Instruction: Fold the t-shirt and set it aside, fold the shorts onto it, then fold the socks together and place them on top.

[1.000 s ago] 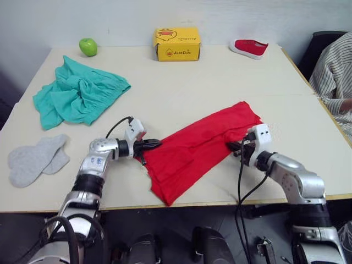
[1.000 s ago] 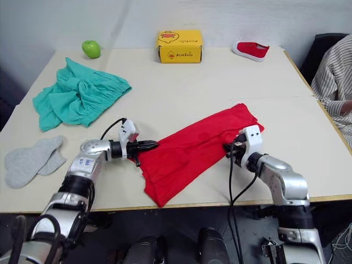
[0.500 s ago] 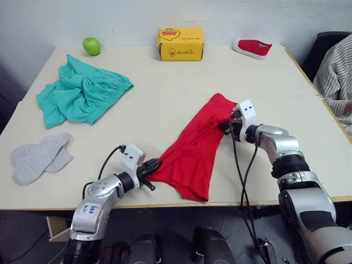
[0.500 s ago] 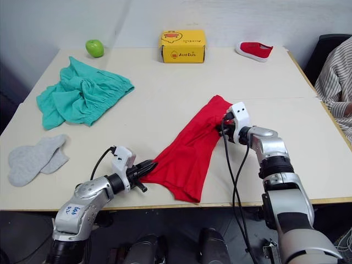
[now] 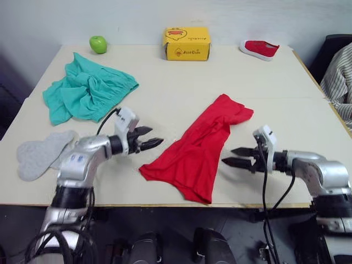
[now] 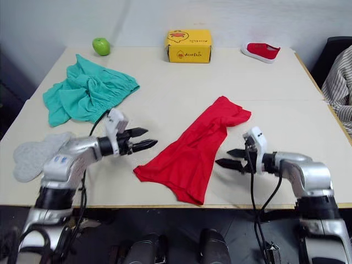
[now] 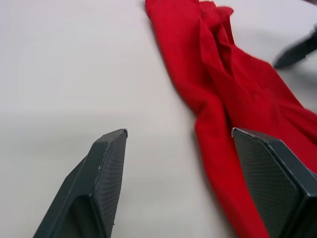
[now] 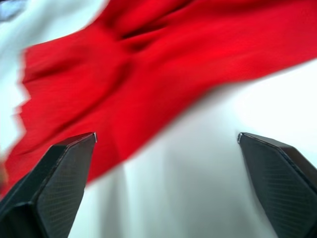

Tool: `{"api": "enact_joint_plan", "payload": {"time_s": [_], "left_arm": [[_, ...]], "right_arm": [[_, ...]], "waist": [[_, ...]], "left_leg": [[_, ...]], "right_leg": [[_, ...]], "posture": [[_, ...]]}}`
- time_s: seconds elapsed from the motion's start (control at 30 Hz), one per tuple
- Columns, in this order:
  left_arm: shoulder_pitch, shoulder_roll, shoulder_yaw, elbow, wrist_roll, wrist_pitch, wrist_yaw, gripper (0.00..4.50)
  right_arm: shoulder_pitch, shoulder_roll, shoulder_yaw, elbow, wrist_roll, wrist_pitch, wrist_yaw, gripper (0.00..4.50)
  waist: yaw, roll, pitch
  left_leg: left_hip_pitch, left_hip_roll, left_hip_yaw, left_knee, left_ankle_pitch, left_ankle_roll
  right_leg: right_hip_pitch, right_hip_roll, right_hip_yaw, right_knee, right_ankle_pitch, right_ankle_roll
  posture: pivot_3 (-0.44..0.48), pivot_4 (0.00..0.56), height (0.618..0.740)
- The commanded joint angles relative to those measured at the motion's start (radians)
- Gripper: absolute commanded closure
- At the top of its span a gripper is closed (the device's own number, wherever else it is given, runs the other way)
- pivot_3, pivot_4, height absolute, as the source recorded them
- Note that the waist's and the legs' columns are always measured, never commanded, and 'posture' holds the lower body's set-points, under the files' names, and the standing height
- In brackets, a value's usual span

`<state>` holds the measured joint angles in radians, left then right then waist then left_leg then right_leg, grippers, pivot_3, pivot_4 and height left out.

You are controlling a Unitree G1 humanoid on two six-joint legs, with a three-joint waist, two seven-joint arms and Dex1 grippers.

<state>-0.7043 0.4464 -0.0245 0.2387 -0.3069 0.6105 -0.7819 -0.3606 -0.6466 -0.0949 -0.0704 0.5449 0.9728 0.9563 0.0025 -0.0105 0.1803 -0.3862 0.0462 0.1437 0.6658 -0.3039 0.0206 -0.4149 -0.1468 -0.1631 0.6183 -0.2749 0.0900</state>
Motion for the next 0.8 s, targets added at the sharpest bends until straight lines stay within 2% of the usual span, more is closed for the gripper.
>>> {"api": "enact_joint_plan", "payload": {"time_s": [0.03, 0.17, 0.27, 0.4, 0.57, 0.63, 0.73, 0.8], "left_arm": [[-0.15, -0.081, -0.053, 0.309, 0.087, -0.172, 0.009, 0.96], [-0.312, -0.179, -0.08, 0.667, 0.176, -0.348, 0.041, 0.96], [-0.378, -0.232, -0.09, 0.829, 0.223, -0.43, 0.059, 0.96], [-0.432, -0.282, -0.09, 0.941, 0.258, -0.467, 0.055, 0.96], [-0.465, -0.323, -0.072, 0.988, 0.275, -0.492, 0.054, 0.96], [-0.473, -0.338, -0.072, 0.993, 0.284, -0.492, 0.044, 0.96], [-0.472, -0.351, -0.077, 1.001, 0.307, -0.5, 0.056, 1.58], [-0.47, -0.358, -0.068, 1.004, 0.308, -0.499, 0.062, 2.21]], "right_arm": [[0.077, 0.065, -0.018, -0.139, 0.053, 0.068, -0.109, 0.02], [0.144, 0.137, 0.002, -0.238, 0.05, 0.094, -0.223, 0.02], [0.166, 0.167, 0.005, -0.276, 0.061, 0.107, -0.275, 0.02], [0.188, 0.188, 0.019, -0.324, 0.084, 0.129, -0.315, 0.02], [0.213, 0.208, 0.05, -0.357, 0.092, 0.138, -0.349, 0.02], [0.221, 0.207, 0.073, -0.36, 0.083, 0.133, -0.359, 0.38], [0.227, 0.205, 0.098, -0.351, 0.065, 0.113, -0.374, 1.25], [0.225, 0.207, 0.1, -0.343, 0.06, 0.104, -0.382, 1.95]], "waist": [[0.0, -0.001, 0.0], [-0.008, -0.002, 0.0], [-0.011, -0.003, -0.001], [-0.006, -0.004, -0.001], [-0.005, -0.005, -0.002], [-0.005, -0.005, -0.002], [-0.005, -0.005, -0.002], [-0.005, -0.005, -0.002]], "left_leg": [[0.0, 0.0, 0.001, 0.0, 0.0, 0.0], [0.0, 0.0, 0.002, 0.0, -0.001, 0.0], [0.0, 0.0, 0.003, -0.001, -0.001, 0.0], [0.0, 0.001, 0.002, 0.0, -0.002, 0.0], [0.0, 0.001, 0.002, 0.0, -0.003, 0.002], [0.0, 0.001, 0.002, 0.0, -0.003, 0.002], [0.0, 0.001, 0.002, 0.0, -0.003, 0.002], [0.0, 0.001, 0.002, 0.0, -0.003, 0.002]], "right_leg": [[0.0, 0.0, 0.001, 0.0, 0.0, 0.0], [-0.001, 0.001, 0.0, -0.001, 0.0, 0.0], [-0.001, 0.002, 0.0, -0.002, 0.0, 0.0], [-0.001, 0.002, 0.0, -0.002, 0.0, 0.0], [-0.001, 0.001, 0.0, -0.006, 0.0, 0.0], [-0.001, 0.001, 0.0, -0.005, 0.0, 0.0], [-0.001, 0.001, 0.0, -0.005, 0.0, 0.0], [-0.001, 0.001, 0.0, -0.005, 0.0, 0.0]], "posture": [[0.0, 0.15, 0.74], [0.0, 0.15, 0.74], [0.0, 0.15, 0.74], [0.0, 0.15, 0.74], [0.0, 0.15, 0.74], [0.0, 0.15, 0.74], [0.0, 0.15, 0.74], [0.0, 0.15, 0.74]]}}
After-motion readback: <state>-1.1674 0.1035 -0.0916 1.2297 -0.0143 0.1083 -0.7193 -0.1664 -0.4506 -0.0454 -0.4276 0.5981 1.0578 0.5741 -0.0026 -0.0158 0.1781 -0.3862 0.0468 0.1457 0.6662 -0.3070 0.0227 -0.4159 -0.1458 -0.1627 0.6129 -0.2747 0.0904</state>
